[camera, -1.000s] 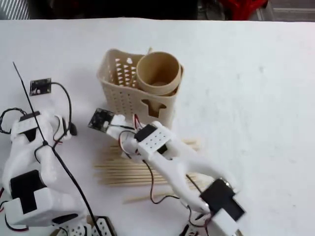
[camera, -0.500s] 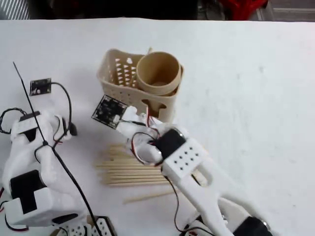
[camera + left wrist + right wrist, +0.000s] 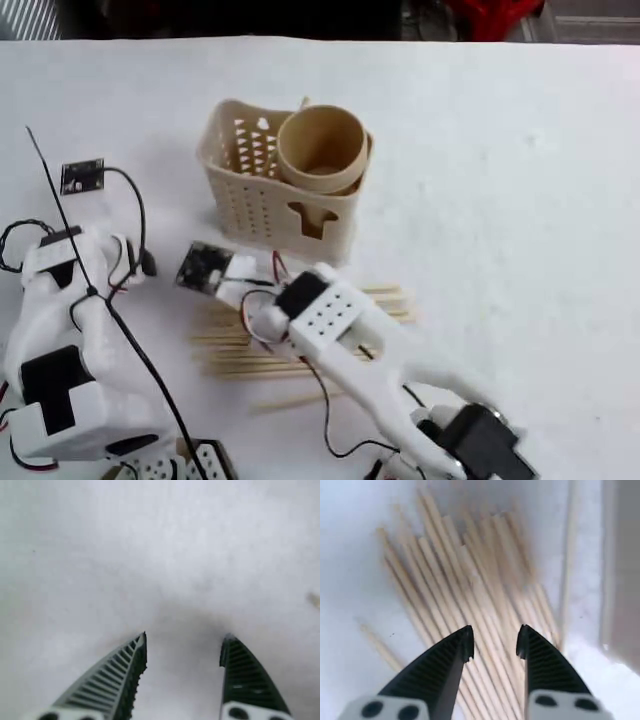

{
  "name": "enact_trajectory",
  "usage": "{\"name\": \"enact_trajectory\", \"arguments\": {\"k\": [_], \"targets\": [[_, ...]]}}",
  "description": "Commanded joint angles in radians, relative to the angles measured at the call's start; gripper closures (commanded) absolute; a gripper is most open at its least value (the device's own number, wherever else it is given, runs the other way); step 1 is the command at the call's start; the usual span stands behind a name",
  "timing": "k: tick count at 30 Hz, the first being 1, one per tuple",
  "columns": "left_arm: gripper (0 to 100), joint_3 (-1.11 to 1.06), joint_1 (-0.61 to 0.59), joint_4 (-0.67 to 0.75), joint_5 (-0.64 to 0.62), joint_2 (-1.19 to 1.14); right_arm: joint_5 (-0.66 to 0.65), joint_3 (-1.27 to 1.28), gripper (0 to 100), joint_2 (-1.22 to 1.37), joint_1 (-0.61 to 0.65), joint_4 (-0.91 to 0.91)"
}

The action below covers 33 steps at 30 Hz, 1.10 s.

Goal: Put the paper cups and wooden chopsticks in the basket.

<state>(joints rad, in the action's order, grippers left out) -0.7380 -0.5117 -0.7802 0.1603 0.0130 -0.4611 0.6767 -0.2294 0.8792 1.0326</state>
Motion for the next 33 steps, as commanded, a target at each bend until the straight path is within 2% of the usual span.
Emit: {"name": "enact_trajectory", "arguments": {"k": [1, 5, 9, 13, 19, 31, 33], "targets": [[76, 0.037, -0.01, 0.014, -0.009, -0.001, -0.031, -0.003, 84.4, 0.035, 0.045, -0.012], [76, 0.037, -0.01, 0.014, -0.009, -0.001, -0.044, 0.048, 84.4, 0.022, 0.097, -0.012], [76, 0.035, -0.01, 0.014, -0.009, -0.001, -0.126, 0.121, 84.4, -0.061, 0.125, -0.001], [76, 0.035, -0.008, 0.014, -0.005, -0.001, -0.302, 0.19, 84.4, -0.214, 0.13, 0.096], [76, 0.034, -0.008, 0.014, -0.005, -0.001, -0.488, 0.339, 84.0, -0.397, 0.134, 0.107], [76, 0.034, -0.01, 0.014, -0.003, -0.001, -0.482, 0.482, 84.2, -0.323, 0.13, -0.03], [76, 0.034, -0.01, 0.014, -0.003, -0.001, -0.437, 0.483, 84.4, -0.297, 0.13, -0.05]]}}
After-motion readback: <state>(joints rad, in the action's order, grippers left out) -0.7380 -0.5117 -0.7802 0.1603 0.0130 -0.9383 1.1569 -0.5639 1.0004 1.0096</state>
